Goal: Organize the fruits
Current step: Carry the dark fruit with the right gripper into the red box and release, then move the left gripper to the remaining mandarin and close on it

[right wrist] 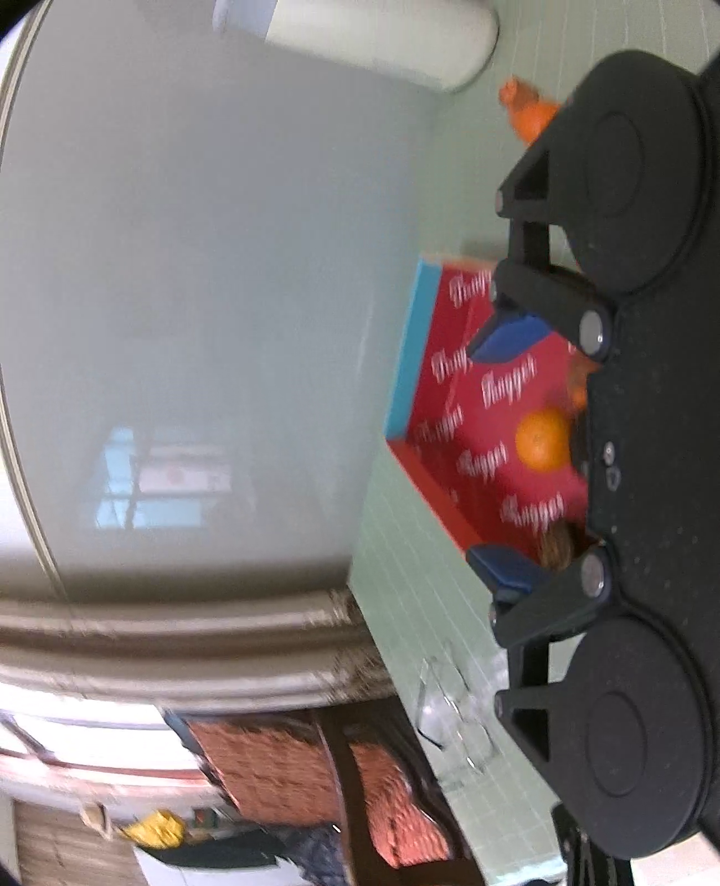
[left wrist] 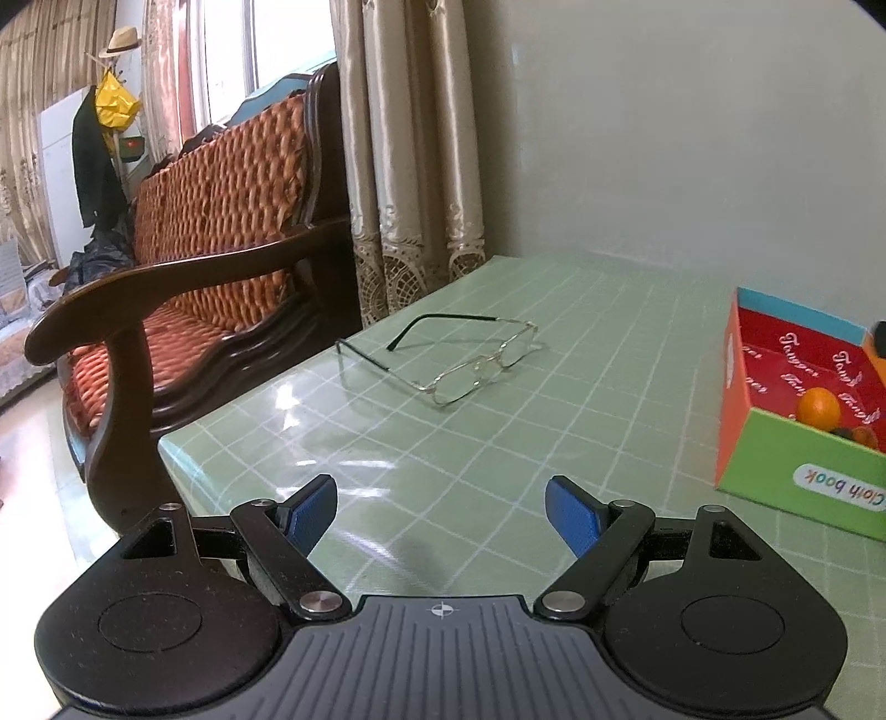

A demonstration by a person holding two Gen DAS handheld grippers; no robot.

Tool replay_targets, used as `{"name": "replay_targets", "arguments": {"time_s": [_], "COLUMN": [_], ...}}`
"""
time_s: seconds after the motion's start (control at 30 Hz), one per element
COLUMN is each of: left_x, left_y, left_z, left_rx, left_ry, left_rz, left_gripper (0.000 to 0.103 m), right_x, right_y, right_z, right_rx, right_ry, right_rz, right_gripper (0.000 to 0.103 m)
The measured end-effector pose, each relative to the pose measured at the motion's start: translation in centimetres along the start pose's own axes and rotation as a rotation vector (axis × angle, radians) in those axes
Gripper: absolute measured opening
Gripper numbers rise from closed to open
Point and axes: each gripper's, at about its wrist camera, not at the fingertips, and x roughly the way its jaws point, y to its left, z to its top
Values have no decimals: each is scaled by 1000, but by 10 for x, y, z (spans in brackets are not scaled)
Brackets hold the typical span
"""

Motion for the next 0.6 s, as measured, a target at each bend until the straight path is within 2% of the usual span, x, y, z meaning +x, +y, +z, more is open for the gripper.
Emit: {"name": "replay_targets", "arguments": {"time_s": [0.1,0.2,0.6], "left_x": [-3,-8,-28], "left_y": [-8,-17,-70], "left_z": [2,4,14], "left_rx": [11,17,70], "left_ry": [-8,-33,-100], "left_rz": [-10,-7,-59], "left_gripper": [84,100,103], "right_x": [-7,-15,-55], "right_y": [-27,-53,-151], "right_z": [2,3,-2], "right_rx": [49,90,223], "right_ry": [1,-2,-42], "right_rz": [-44,-79,-236], "right_gripper": [72,72,73]}}
